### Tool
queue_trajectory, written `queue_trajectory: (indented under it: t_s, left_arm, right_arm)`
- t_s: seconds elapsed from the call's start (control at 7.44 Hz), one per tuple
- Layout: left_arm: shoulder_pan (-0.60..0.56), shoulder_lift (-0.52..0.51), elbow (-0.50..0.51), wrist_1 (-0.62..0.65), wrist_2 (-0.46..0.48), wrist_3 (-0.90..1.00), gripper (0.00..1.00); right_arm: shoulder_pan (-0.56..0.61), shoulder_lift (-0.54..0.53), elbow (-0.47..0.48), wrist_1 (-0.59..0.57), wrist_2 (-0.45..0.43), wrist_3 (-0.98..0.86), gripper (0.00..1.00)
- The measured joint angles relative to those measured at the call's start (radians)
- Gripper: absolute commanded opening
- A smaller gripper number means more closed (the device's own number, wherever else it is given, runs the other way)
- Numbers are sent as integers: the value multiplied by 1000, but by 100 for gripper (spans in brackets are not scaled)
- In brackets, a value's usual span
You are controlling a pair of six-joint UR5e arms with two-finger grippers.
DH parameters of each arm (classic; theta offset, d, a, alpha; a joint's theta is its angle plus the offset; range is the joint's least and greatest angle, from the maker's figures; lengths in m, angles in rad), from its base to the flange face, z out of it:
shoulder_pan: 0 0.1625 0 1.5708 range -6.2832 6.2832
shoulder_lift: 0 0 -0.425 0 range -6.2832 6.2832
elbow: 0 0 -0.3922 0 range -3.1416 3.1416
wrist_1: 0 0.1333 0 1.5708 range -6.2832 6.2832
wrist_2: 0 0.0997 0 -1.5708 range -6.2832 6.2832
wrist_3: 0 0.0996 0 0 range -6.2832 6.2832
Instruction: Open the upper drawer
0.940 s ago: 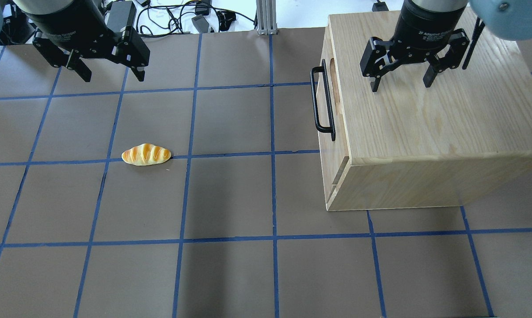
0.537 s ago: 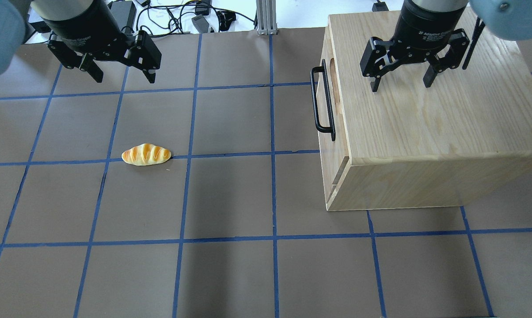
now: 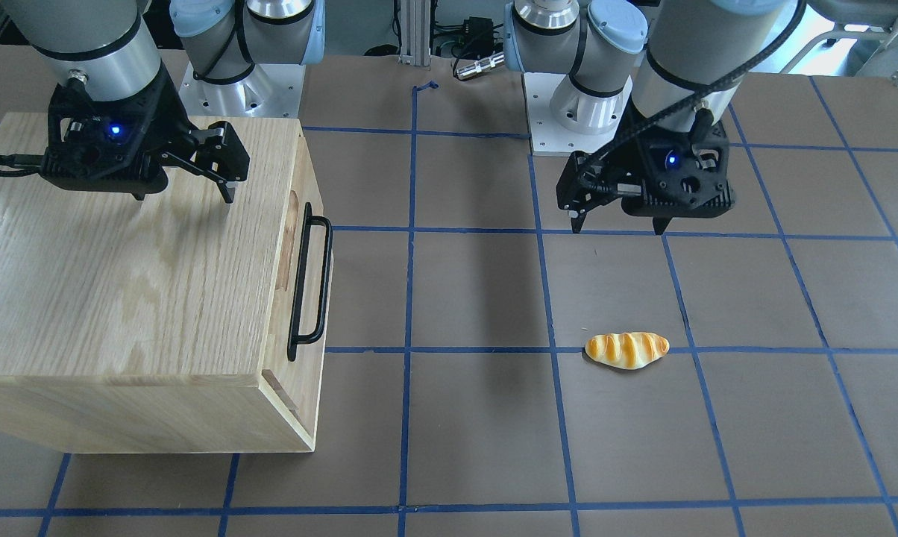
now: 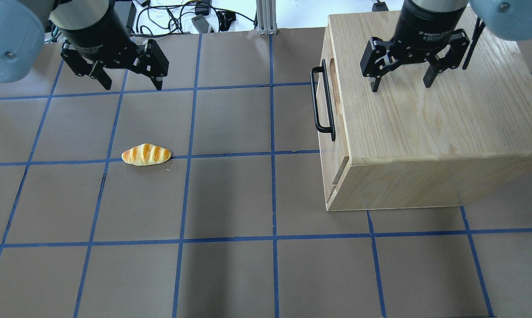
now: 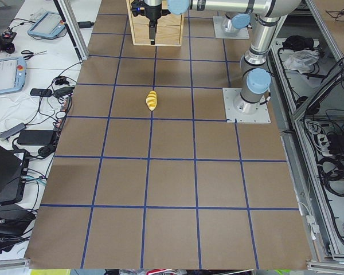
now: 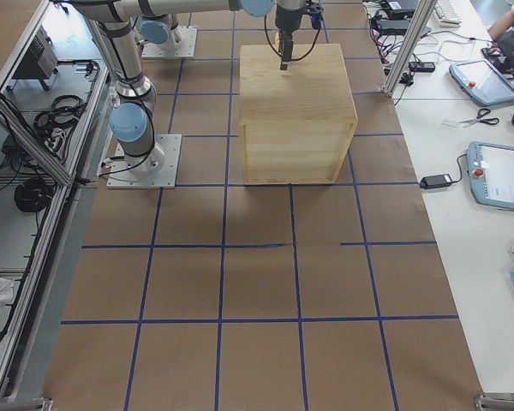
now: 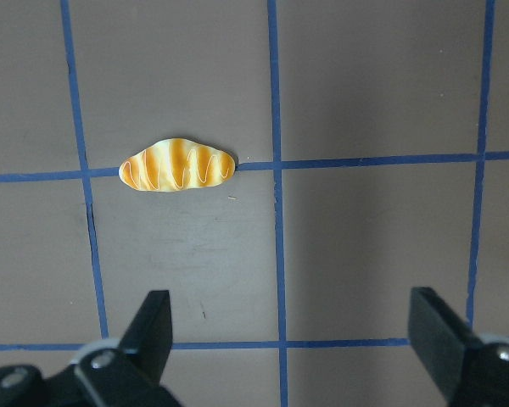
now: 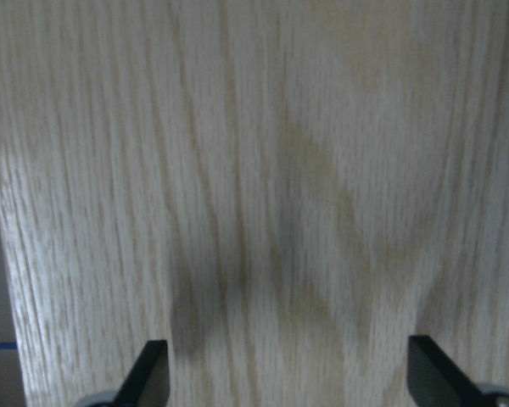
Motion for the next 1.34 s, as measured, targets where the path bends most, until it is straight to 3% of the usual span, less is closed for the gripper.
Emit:
queue_trajectory:
  t_s: [0.4, 0.81, 0.94, 1.34]
  left_arm:
    - [-42, -117, 1, 161, -159, -157, 100]
    - [-143, -188, 1, 341, -462, -380, 100]
    - [-181, -201, -3, 354, -508, -401, 100]
    - [-245, -235, -15, 373, -529, -428, 100]
  right_arm:
    - [1, 0, 0, 0, 0, 0, 100]
    - [1, 0, -1, 0, 0, 0, 100]
    - [1, 0, -1, 0, 0, 0, 100]
    - [0, 0, 0, 0, 0, 0, 100]
